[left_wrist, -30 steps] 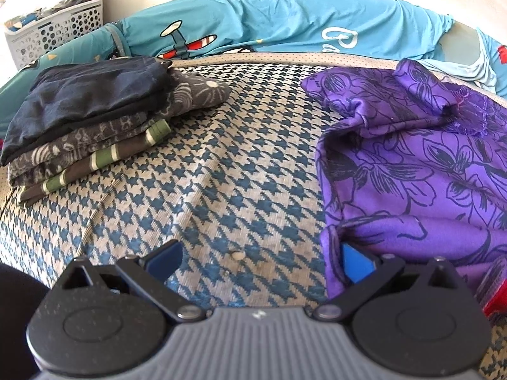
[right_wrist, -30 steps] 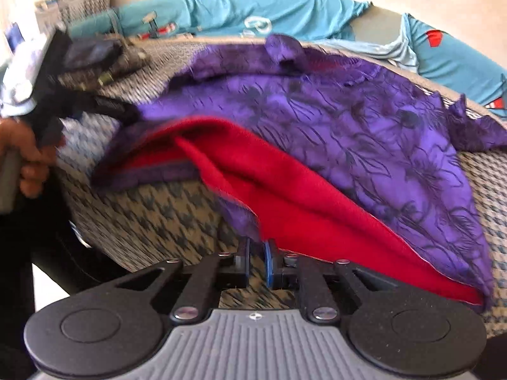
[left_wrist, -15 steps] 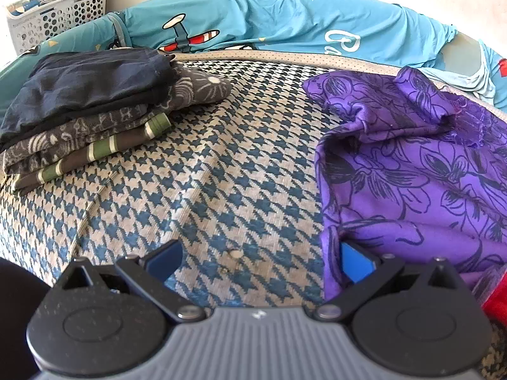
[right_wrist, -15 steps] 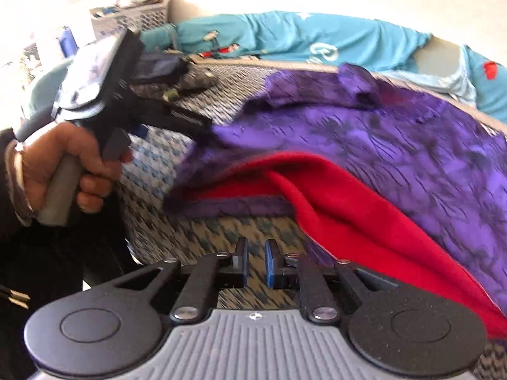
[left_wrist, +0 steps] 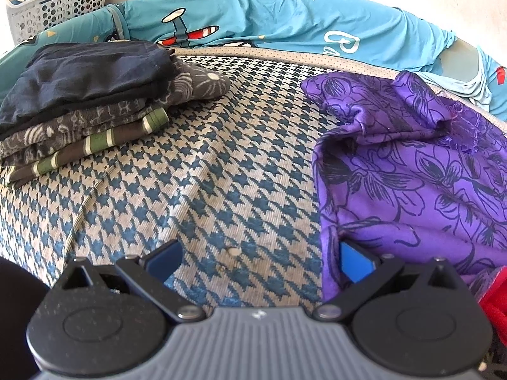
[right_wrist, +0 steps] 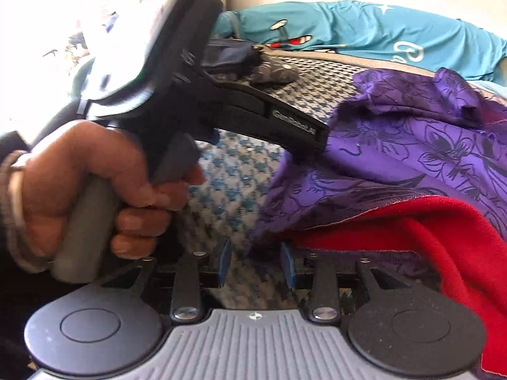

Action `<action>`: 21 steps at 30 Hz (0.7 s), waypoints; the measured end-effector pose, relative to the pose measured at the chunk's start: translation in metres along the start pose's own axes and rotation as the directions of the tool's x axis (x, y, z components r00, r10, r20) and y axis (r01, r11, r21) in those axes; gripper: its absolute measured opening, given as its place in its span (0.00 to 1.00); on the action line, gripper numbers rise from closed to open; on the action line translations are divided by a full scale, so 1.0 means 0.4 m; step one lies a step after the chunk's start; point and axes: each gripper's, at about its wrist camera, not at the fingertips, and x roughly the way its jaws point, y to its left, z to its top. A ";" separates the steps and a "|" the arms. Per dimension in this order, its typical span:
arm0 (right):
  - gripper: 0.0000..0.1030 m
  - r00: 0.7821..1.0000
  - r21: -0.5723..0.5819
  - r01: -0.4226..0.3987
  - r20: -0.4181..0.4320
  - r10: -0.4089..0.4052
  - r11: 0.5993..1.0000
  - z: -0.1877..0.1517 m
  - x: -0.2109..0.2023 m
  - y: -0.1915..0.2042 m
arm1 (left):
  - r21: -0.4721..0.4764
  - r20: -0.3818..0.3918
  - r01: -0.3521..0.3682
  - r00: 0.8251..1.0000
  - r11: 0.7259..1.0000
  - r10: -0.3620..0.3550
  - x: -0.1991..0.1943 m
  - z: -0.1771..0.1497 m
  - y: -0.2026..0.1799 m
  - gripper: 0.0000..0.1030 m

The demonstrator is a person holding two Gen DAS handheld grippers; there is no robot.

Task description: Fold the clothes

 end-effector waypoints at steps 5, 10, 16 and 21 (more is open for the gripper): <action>0.14 0.999 -0.041 0.044 0.016 -0.044 0.998 -0.004 0.032 0.027 | -0.011 0.014 0.013 1.000 1.000 -0.013 -0.013 0.006 0.010 1.00; 0.08 0.999 -0.102 -0.041 0.030 0.045 0.994 0.024 0.032 0.076 | -0.021 0.122 0.006 0.993 1.000 -0.003 -0.072 0.043 0.044 1.00; 0.08 0.990 -0.104 -0.114 0.074 0.122 0.988 0.080 0.042 0.118 | -0.023 0.203 0.020 0.979 1.000 -0.015 -0.129 0.094 0.103 1.00; 0.08 0.986 -0.104 -0.133 0.086 0.143 0.986 0.080 0.043 0.128 | -0.026 0.227 0.031 0.974 0.999 -0.024 -0.156 0.125 0.139 1.00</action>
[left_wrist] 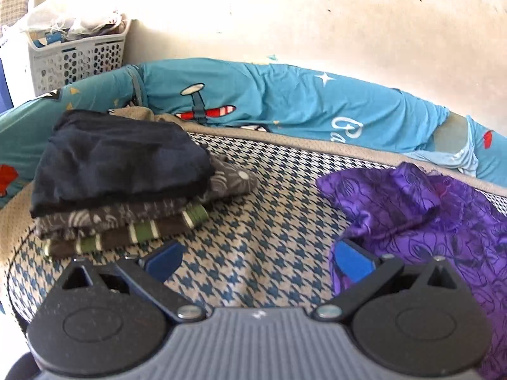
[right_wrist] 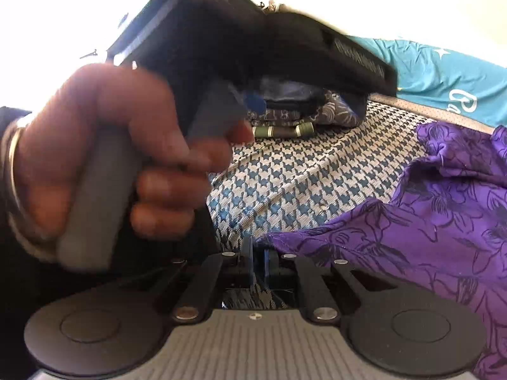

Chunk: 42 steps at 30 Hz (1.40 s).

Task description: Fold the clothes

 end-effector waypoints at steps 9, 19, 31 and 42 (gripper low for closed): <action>0.32 0.988 -0.008 -0.049 -0.148 0.048 0.999 -0.039 0.019 0.021 | 0.009 -0.031 -0.002 1.000 1.000 0.002 0.016 -0.017 -0.007 1.00; 0.33 0.985 0.103 0.168 -0.062 -0.162 0.980 -0.049 -0.098 -0.066 | 0.076 -0.089 0.072 0.994 0.994 -0.065 0.038 -0.065 -0.098 1.00; 0.37 0.900 0.357 0.411 -0.011 -0.436 0.839 -0.097 -0.271 -0.213 | 0.223 -0.143 0.169 0.980 0.960 -0.139 0.029 -0.157 -0.226 1.00; 0.37 0.710 0.415 0.687 -0.213 -0.671 0.596 -0.181 -0.409 -0.357 | 0.369 -0.174 0.205 0.973 0.906 -0.149 0.004 -0.232 -0.334 1.00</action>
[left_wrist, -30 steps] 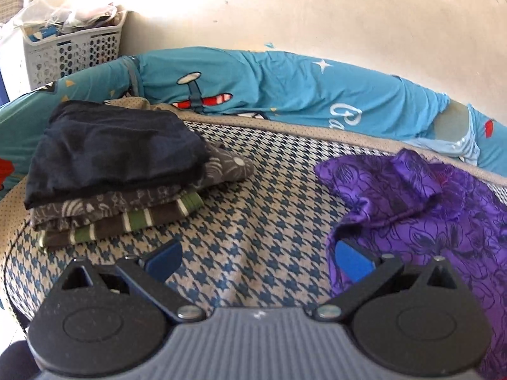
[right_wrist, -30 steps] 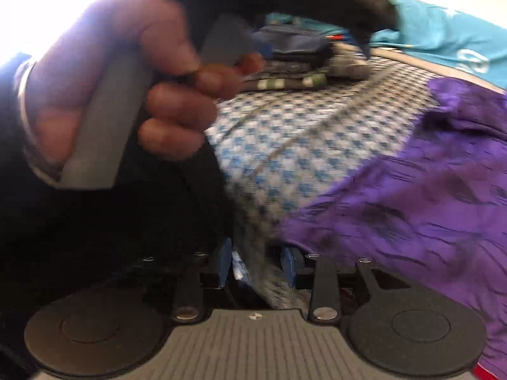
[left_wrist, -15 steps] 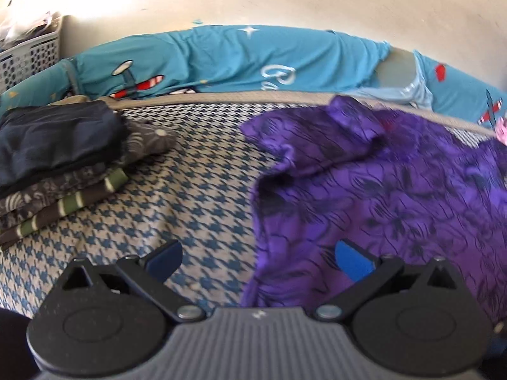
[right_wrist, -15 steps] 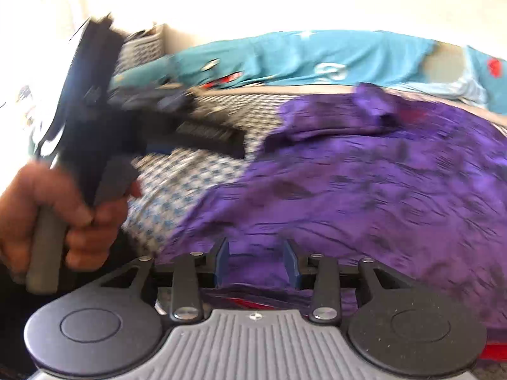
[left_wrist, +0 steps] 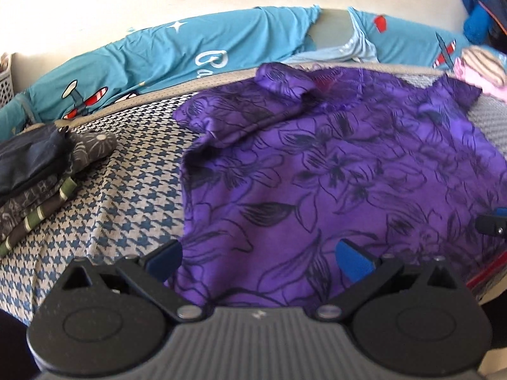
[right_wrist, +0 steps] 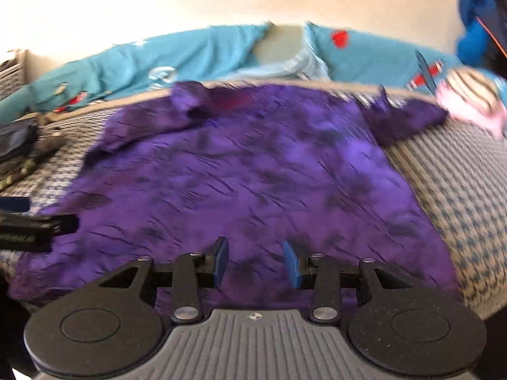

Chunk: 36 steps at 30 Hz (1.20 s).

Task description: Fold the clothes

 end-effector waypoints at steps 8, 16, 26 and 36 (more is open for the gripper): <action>0.40 0.992 0.044 0.009 -0.123 -0.003 0.999 -0.054 -0.004 -0.039 | 0.027 -0.073 0.015 0.997 1.000 -0.013 0.010 -0.041 -0.041 1.00; 0.51 0.978 0.122 0.013 -0.209 0.013 0.992 -0.086 0.012 -0.044 | 0.074 -0.109 0.043 0.993 0.996 -0.035 0.005 -0.090 -0.077 1.00; 0.66 0.974 0.174 0.054 -0.225 -0.014 0.983 -0.092 0.023 -0.057 | 0.080 -0.102 0.056 0.994 0.995 -0.048 0.011 -0.106 -0.079 1.00; 0.71 0.979 0.167 0.055 -0.201 -0.021 0.984 -0.080 0.010 -0.058 | 0.062 -0.139 0.038 0.990 0.997 -0.029 0.015 -0.098 -0.083 1.00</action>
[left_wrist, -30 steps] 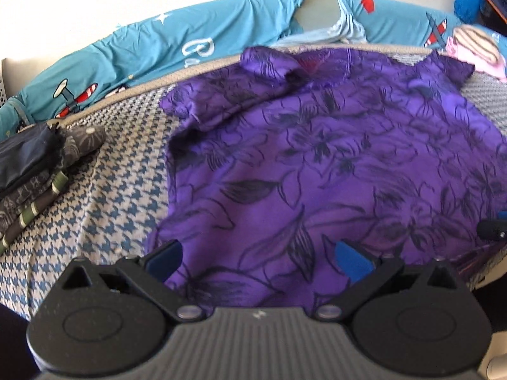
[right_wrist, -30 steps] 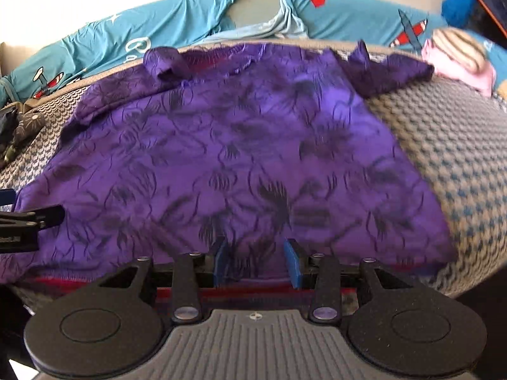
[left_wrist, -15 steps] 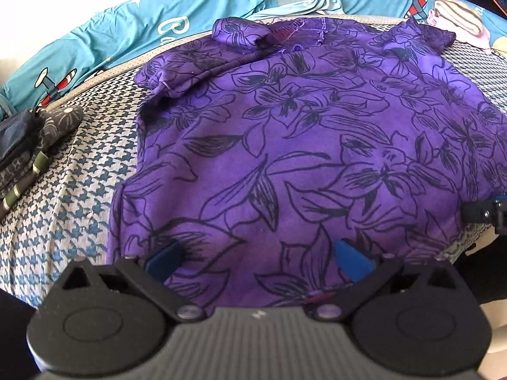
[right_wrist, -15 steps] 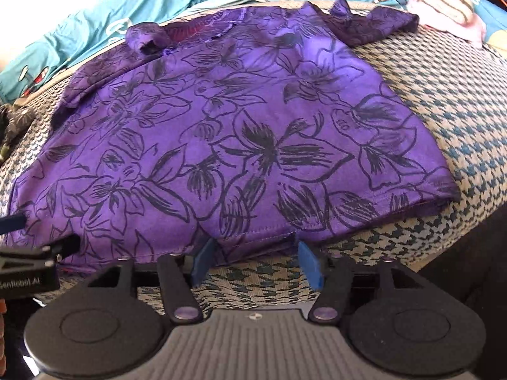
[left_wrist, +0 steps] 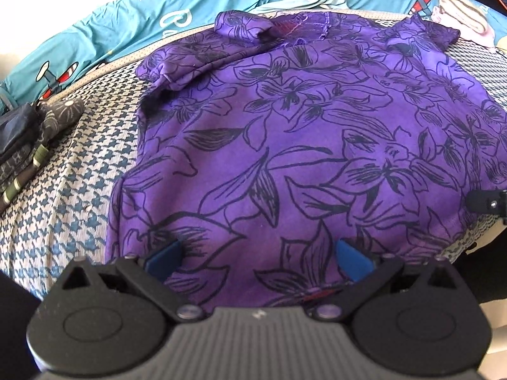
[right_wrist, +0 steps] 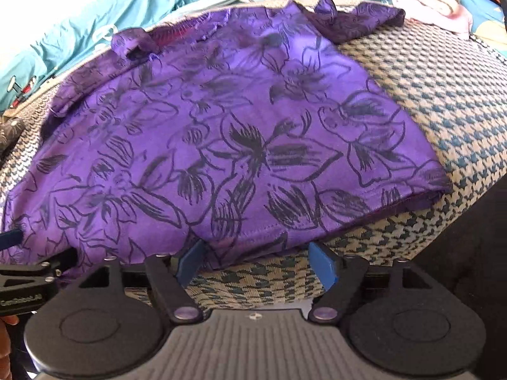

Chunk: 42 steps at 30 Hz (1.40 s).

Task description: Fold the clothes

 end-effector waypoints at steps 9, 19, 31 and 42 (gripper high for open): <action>0.71 0.990 -0.096 -0.086 0.102 0.095 0.992 0.041 -0.050 0.016 | -0.042 -0.020 0.048 0.999 0.998 -0.049 -0.016 0.029 -0.005 1.00; 0.71 0.984 -0.110 -0.096 0.137 0.110 0.989 0.209 -0.010 -0.040 | -0.146 -0.017 0.061 0.998 0.987 -0.065 0.006 0.129 0.027 1.00; 0.70 0.984 -0.060 -0.023 0.176 0.033 0.998 0.388 0.084 -0.150 | -0.144 -0.014 0.057 0.998 0.988 -0.060 0.086 0.269 0.035 1.00; 0.70 0.972 0.045 0.004 0.235 -0.015 0.999 0.502 0.155 -0.247 | -0.083 0.001 0.051 0.999 0.995 -0.051 0.154 0.390 0.063 1.00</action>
